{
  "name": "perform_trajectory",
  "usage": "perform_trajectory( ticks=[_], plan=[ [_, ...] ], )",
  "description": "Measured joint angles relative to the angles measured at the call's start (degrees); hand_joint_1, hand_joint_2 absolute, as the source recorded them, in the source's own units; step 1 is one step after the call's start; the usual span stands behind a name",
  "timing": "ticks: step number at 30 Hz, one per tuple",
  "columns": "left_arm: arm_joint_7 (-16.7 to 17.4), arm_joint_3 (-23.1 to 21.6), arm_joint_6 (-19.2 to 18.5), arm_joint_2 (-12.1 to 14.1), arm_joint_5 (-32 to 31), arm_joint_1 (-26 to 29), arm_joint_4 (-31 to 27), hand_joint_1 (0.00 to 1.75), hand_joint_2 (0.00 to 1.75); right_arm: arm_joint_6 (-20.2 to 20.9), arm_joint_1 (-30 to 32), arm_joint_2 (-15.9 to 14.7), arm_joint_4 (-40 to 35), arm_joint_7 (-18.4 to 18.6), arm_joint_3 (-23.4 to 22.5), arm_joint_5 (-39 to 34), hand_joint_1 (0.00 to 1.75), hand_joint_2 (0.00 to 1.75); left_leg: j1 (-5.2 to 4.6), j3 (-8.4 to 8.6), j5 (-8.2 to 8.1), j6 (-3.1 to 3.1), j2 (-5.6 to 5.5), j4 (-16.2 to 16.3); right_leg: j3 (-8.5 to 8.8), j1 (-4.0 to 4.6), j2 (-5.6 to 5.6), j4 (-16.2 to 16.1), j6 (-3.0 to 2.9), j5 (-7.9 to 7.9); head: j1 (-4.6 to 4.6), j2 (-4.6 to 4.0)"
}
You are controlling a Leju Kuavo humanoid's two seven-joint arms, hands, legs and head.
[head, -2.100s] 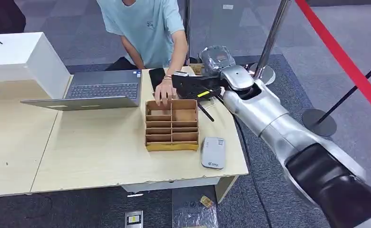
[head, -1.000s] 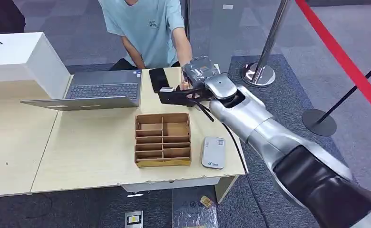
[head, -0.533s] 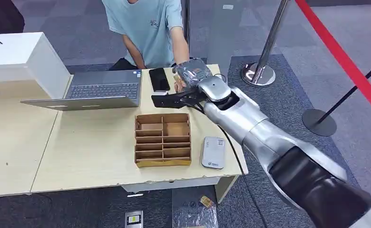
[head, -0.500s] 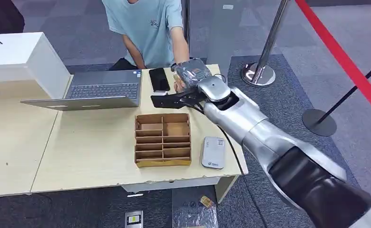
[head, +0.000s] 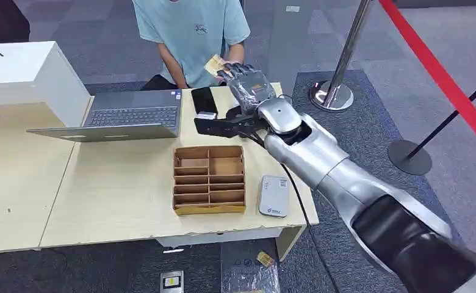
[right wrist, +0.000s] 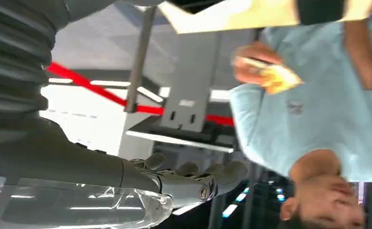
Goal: Pass the card to the sensor for recognition and then transmit it.
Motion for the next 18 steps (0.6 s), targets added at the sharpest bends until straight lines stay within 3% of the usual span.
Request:
perform_trajectory(
  ticks=[4,9,18],
  plan=[
    [-0.11,0.02,0.26,0.02,0.33,0.24,0.0,0.0,1.75,1.91,1.39,-4.39,-6.37,2.56,-1.71,0.48,0.0,1.75,-0.01,0.0,-0.01,0.0,0.02,0.04,-0.01,-0.01,0.02,-0.01,0.01,0.01,0.0,0.0],
    [-0.48,0.02,0.55,0.02,0.44,0.62,0.02,0.0,1.75,4.63,3.36,-11.79,-16.91,7.32,-5.68,-0.9,0.0,1.75,-0.01,-0.03,-0.03,0.01,0.01,0.1,-0.04,-0.01,0.02,-0.03,0.02,0.02,0.0,0.0],
    [-2.34,1.05,1.86,0.57,2.14,1.59,0.04,0.0,1.75,7.04,7.02,-25.01,-34.59,12.73,-14.02,-5.38,0.0,1.75,-0.01,-0.05,-0.05,0.0,0.02,0.1,-0.08,-0.02,0.05,-0.05,0.02,0.01,0.04,0.0]
  ],
)
